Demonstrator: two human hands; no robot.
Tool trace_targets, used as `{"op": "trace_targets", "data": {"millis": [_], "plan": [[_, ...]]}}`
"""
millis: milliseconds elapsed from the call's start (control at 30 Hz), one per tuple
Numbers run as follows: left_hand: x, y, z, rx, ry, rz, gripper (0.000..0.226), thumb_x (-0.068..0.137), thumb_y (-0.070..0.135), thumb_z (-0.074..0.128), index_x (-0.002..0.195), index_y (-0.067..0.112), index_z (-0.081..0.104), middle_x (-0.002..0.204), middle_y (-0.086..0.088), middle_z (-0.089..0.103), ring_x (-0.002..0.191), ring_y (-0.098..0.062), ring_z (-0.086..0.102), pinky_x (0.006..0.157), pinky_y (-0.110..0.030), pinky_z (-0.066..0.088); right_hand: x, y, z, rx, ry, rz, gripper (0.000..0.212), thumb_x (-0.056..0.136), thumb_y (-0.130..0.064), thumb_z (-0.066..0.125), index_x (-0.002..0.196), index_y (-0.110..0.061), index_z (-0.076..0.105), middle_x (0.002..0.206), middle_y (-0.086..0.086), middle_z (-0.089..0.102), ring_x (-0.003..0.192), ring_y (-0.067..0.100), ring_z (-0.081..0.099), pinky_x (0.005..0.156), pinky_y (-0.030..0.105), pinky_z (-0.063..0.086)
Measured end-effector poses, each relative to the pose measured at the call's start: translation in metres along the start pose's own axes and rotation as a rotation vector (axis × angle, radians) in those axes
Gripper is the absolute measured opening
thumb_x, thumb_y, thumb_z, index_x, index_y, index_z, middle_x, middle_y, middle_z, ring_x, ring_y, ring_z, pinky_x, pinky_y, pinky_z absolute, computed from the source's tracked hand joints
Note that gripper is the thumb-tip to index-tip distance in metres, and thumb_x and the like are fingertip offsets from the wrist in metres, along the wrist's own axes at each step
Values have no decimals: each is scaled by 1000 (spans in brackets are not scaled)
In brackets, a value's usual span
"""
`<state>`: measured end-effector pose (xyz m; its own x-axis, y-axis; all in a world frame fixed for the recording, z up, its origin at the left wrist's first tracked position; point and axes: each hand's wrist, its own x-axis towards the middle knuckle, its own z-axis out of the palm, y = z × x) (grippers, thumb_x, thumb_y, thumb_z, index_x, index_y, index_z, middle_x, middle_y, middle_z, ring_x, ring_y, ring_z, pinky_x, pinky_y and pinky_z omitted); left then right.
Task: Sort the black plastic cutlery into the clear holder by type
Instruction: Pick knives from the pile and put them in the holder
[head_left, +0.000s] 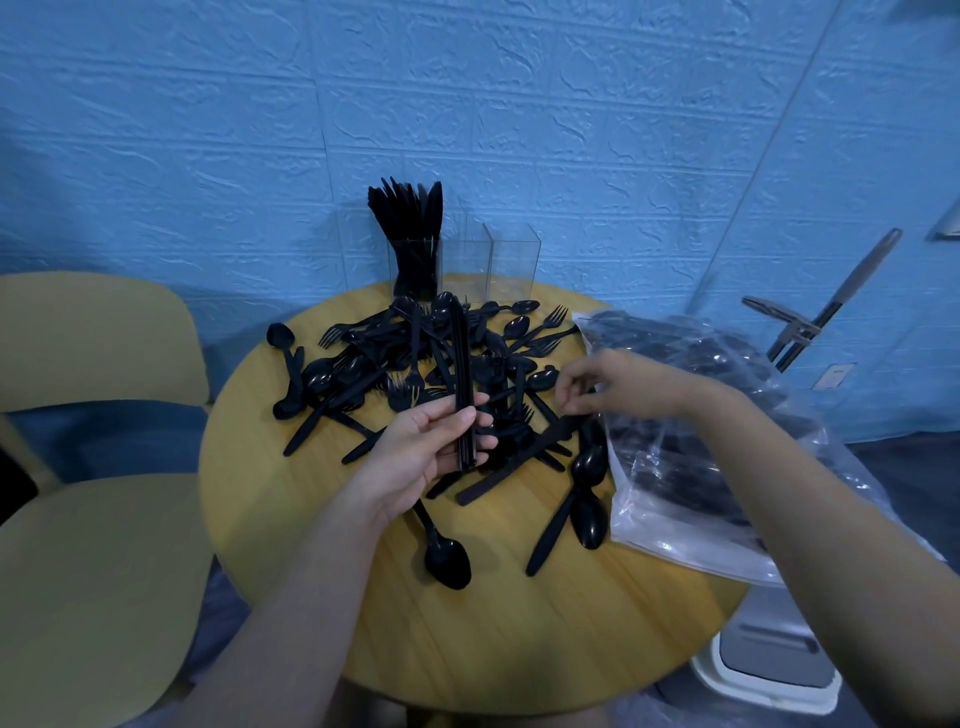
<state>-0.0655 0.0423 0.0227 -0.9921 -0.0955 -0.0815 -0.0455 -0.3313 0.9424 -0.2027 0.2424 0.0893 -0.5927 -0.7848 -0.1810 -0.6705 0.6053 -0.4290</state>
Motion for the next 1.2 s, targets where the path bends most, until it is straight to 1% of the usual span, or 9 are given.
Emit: {"op": "trace_targets", "data": {"millis": [167, 333, 433, 567, 700, 767, 967, 1133, 1200], "plan": [[0, 0, 0, -13, 29, 39, 22, 93, 8, 52, 112, 9, 62, 85, 0, 70, 80, -15, 69, 70, -26, 58, 2, -3, -12, 138, 61, 56, 13, 96, -11, 53, 97, -19, 64, 92, -10, 61, 67, 3, 63, 78, 22, 49], [1, 4, -4, -37, 143, 139, 21, 92, 6, 52, 110, 11, 63, 85, 2, 71, 92, -15, 69, 79, -29, 58, 7, -27, -29, 352, 314, 20, 12, 91, -5, 60, 98, -11, 68, 82, -7, 62, 48, -1, 57, 61, 8, 46], [2, 3, -2, -29, 155, 110, 20, 92, 6, 53, 109, 10, 63, 95, -2, 71, 93, -19, 69, 83, -35, 56, 11, -42, -33, 466, 386, -2, 8, 87, -9, 66, 94, -8, 70, 80, -2, 65, 49, 1, 58, 60, 10, 49], [0, 4, 2, -36, 77, 22, 18, 94, 8, 52, 107, 10, 64, 94, -6, 72, 81, -18, 71, 67, -26, 58, 17, -52, -34, 598, 395, 24, 9, 81, -14, 73, 87, -7, 70, 70, 3, 65, 54, 5, 60, 61, 19, 55], [-2, 3, 4, -7, 3, 1, 20, 94, 7, 49, 109, 5, 62, 93, -7, 72, 71, -14, 68, 63, -23, 56, 19, -52, -31, 728, 350, -6, 15, 79, -8, 72, 92, -1, 67, 74, 7, 63, 62, 8, 64, 62, 17, 54], [-3, 3, 5, -26, -27, -7, 20, 94, 7, 48, 108, 5, 61, 92, -6, 72, 70, -13, 68, 63, -23, 56, 20, -49, -30, 694, 342, -7, 16, 79, -3, 72, 94, -1, 66, 74, 7, 63, 61, 8, 64, 64, 17, 55], [-5, 4, 6, 32, -140, -31, 26, 83, 16, 53, 106, 10, 62, 90, 0, 74, 70, -10, 67, 65, -24, 58, 30, -55, -15, 428, 447, 16, 14, 77, -10, 77, 84, -7, 64, 59, -1, 58, 54, 9, 60, 69, 30, 57], [-5, 4, 5, 23, -159, -56, 35, 75, 17, 59, 109, 11, 63, 87, 1, 72, 72, -11, 67, 68, -26, 58, 35, -57, -8, 433, 460, 28, 29, 76, -16, 78, 99, -14, 60, 75, 3, 62, 66, 18, 61, 74, 40, 57], [-4, 3, 5, 25, -142, -51, 36, 74, 16, 61, 110, 11, 63, 85, 1, 71, 72, -11, 67, 68, -27, 58, 37, -51, -8, 425, 506, 52, 32, 78, -23, 77, 102, -16, 58, 84, 2, 66, 70, 17, 60, 73, 37, 56]]}}
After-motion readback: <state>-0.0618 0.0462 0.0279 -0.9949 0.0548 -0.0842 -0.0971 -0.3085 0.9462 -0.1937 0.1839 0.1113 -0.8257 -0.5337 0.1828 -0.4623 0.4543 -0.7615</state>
